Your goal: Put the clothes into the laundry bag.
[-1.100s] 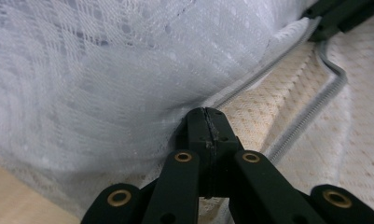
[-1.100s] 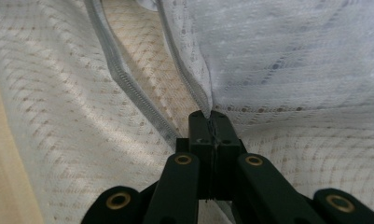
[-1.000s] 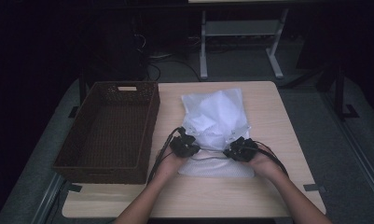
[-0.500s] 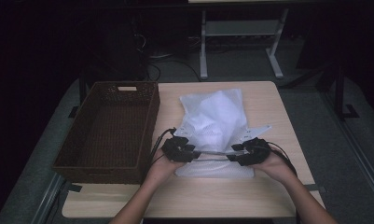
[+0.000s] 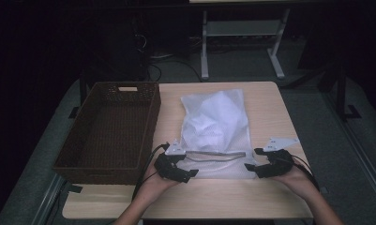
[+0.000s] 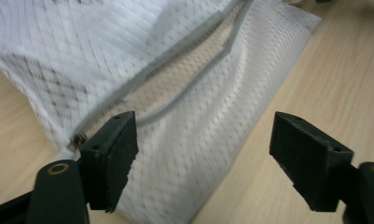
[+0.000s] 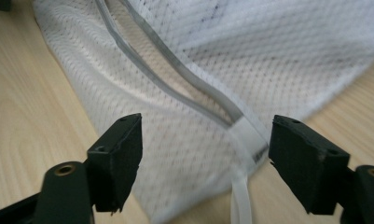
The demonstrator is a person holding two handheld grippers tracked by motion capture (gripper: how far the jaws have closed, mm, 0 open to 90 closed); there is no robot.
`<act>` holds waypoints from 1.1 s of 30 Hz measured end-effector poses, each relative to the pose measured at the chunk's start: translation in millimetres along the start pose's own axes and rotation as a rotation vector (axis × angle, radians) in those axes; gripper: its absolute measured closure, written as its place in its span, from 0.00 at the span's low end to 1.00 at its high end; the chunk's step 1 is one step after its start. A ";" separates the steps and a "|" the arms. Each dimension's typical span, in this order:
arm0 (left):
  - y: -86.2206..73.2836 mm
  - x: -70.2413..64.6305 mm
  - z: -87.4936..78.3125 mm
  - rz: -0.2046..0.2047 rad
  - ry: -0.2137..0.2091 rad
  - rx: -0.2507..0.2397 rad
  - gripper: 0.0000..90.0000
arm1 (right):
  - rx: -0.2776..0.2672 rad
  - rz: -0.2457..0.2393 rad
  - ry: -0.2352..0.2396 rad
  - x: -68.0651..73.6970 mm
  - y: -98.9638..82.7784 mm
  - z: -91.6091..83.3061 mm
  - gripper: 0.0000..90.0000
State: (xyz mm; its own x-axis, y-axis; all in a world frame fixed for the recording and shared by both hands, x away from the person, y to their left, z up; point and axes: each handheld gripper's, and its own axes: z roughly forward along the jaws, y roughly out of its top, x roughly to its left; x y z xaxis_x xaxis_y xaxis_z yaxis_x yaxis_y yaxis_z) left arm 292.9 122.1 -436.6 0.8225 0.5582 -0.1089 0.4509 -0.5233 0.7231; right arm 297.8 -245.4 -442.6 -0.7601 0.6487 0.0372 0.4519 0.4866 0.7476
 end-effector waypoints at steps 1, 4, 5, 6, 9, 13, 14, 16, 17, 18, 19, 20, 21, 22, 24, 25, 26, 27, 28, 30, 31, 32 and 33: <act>-1.8 -0.8 -1.1 0.000 -0.001 0.002 0.23 | -0.005 0.005 -0.004 0.4 -4.3 -3.8 0.26; -9.6 -4.4 -5.5 0.000 0.000 -0.004 0.20 | -0.018 0.026 -0.015 3.1 -13.7 -12.6 0.24; -12.2 -5.7 -7.2 0.001 0.003 0.000 0.20 | -0.020 0.026 -0.019 3.8 -15.9 -14.5 0.23; -14.8 -7.4 -8.5 -0.002 0.008 0.003 0.19 | -0.025 0.031 -0.024 4.9 -18.7 -17.0 0.23; -23.0 -12.3 -13.0 -0.002 0.014 0.008 0.17 | -0.035 0.044 -0.041 8.5 -26.9 -23.5 0.20; -32.9 -19.1 -18.7 -0.010 0.021 -0.006 0.15 | -0.046 0.060 -0.065 13.4 -37.6 -30.8 0.17; -34.0 -19.8 -19.4 -0.006 0.022 -0.004 0.15 | -0.046 0.064 -0.074 14.9 -39.9 -32.3 0.17; -36.5 -20.9 -20.1 0.004 0.028 -0.002 0.15 | -0.050 0.066 -0.091 17.8 -44.7 -34.9 0.15; -37.2 -20.8 -20.1 0.012 0.030 0.001 0.15 | -0.054 0.067 -0.104 19.3 -47.2 -36.4 0.15; -37.8 -20.4 -19.8 0.020 0.032 0.003 0.15 | -0.055 0.071 -0.111 20.2 -49.3 -37.6 0.15; -38.0 -19.5 -19.4 0.023 0.031 0.004 0.15 | -0.056 0.075 -0.112 20.8 -51.9 -38.9 0.16; -37.9 -18.2 -19.0 0.027 0.028 0.009 0.15 | -0.058 0.079 -0.108 21.2 -53.9 -39.7 0.16; -37.7 -17.2 -18.4 0.027 0.022 0.015 0.15 | -0.056 0.079 -0.102 21.2 -54.7 -39.9 0.16; -37.6 -17.1 -17.7 0.028 0.022 0.020 0.16 | -0.053 0.072 -0.095 20.7 -54.4 -39.3 0.16; -37.6 -18.5 -17.1 0.041 0.026 0.028 0.16 | -0.050 0.056 -0.093 19.7 -53.4 -37.9 0.16; -37.8 -18.5 -16.9 0.043 0.029 0.034 0.16 | -0.050 0.057 -0.092 19.2 -53.3 -37.1 0.16; -37.8 -18.5 -17.0 0.043 0.028 0.033 0.16 | -0.048 0.060 -0.091 19.0 -53.5 -36.8 0.16; -37.7 -18.5 -17.3 0.041 0.028 0.029 0.16 | -0.047 0.059 -0.092 18.8 -53.9 -36.9 0.15; -37.7 -18.3 -17.5 0.040 0.027 0.026 0.16 | -0.050 0.058 -0.093 18.4 -54.3 -37.2 0.15; -37.7 -18.2 -17.1 0.040 0.024 0.028 0.16 | -0.055 0.068 -0.091 17.9 -54.6 -38.4 0.15; -37.8 -18.6 -17.0 0.041 0.025 0.028 0.16 | -0.059 0.069 -0.091 17.8 -54.5 -38.7 0.15; -37.8 -18.6 -17.1 0.042 0.025 0.029 0.16 | -0.061 0.069 -0.091 17.6 -54.3 -39.0 0.15; -37.7 -18.5 -17.2 0.043 0.024 0.028 0.16 | -0.062 0.068 -0.090 17.4 -54.2 -39.1 0.15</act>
